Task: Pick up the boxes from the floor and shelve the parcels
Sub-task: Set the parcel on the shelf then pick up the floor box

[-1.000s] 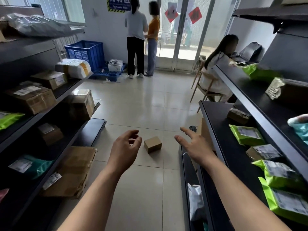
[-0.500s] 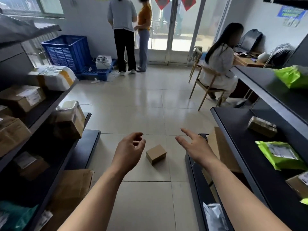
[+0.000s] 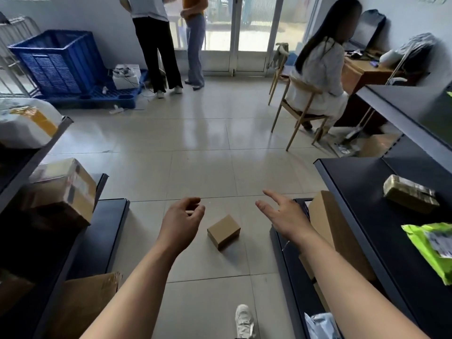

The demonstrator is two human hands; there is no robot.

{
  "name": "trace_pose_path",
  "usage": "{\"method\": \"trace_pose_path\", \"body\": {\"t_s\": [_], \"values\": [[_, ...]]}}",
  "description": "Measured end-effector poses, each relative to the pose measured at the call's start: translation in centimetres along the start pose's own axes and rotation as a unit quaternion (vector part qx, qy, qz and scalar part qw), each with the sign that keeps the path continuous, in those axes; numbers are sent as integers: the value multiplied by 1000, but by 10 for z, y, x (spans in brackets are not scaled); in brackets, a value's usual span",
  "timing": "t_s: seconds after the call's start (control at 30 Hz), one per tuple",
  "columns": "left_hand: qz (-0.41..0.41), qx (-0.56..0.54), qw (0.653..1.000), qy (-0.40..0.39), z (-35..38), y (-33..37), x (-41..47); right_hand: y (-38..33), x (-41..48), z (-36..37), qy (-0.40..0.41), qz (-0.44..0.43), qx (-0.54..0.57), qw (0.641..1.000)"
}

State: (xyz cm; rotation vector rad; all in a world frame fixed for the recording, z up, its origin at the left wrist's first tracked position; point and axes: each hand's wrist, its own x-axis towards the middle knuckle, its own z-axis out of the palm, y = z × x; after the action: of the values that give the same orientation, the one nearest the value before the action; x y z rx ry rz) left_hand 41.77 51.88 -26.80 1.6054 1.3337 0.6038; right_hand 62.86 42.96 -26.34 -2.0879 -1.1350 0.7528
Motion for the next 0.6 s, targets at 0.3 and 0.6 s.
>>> {"method": "trace_pose_path", "body": {"t_s": [0.3, 0.6], "values": [[-48, -15, 999, 20, 72, -4, 137, 46, 162, 4, -43, 16, -7, 999], [-116, -18, 993, 3, 145, -85, 262, 131, 292, 70, -74, 39, -10, 996]]}}
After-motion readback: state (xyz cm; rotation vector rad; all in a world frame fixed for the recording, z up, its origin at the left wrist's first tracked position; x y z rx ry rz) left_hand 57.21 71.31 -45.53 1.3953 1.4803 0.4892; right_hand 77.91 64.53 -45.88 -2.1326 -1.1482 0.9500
